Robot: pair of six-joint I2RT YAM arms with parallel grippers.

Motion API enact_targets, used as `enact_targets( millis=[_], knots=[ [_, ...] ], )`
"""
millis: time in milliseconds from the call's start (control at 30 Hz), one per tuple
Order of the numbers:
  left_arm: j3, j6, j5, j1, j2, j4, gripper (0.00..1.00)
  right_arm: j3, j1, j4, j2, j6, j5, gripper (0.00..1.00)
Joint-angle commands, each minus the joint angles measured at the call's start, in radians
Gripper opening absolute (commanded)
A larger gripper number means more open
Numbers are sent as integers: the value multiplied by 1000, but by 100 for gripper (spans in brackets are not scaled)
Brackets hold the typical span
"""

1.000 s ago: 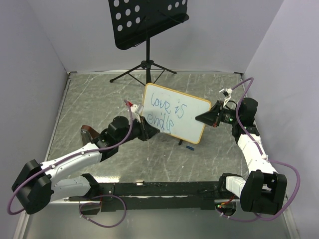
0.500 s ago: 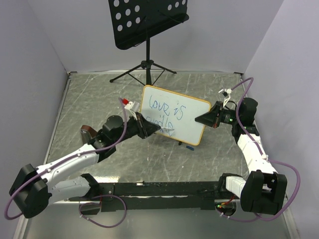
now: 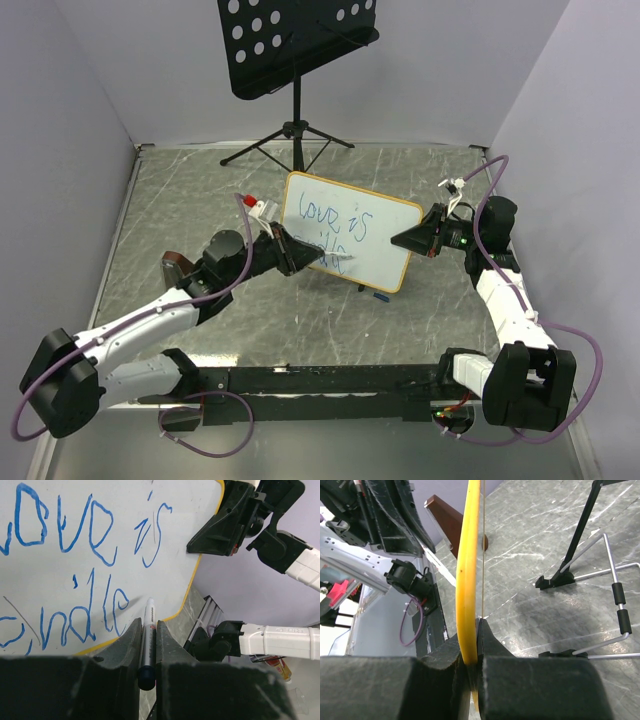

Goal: Write a sentence on the whiteboard

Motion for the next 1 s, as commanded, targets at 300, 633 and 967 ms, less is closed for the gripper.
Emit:
enact_targets(
  millis=[300,633,967],
  knots=[
    [42,-14,6,-11,42,76,1,22,4,59,-21,-2,-49,0],
    [53,-11,-11,-31,64,87,1,22,4,59,-23,0,-51,0],
    [47,-8,-26,-37,44,93,1,22,4,58,-26,-3,-49,0]
  ],
)
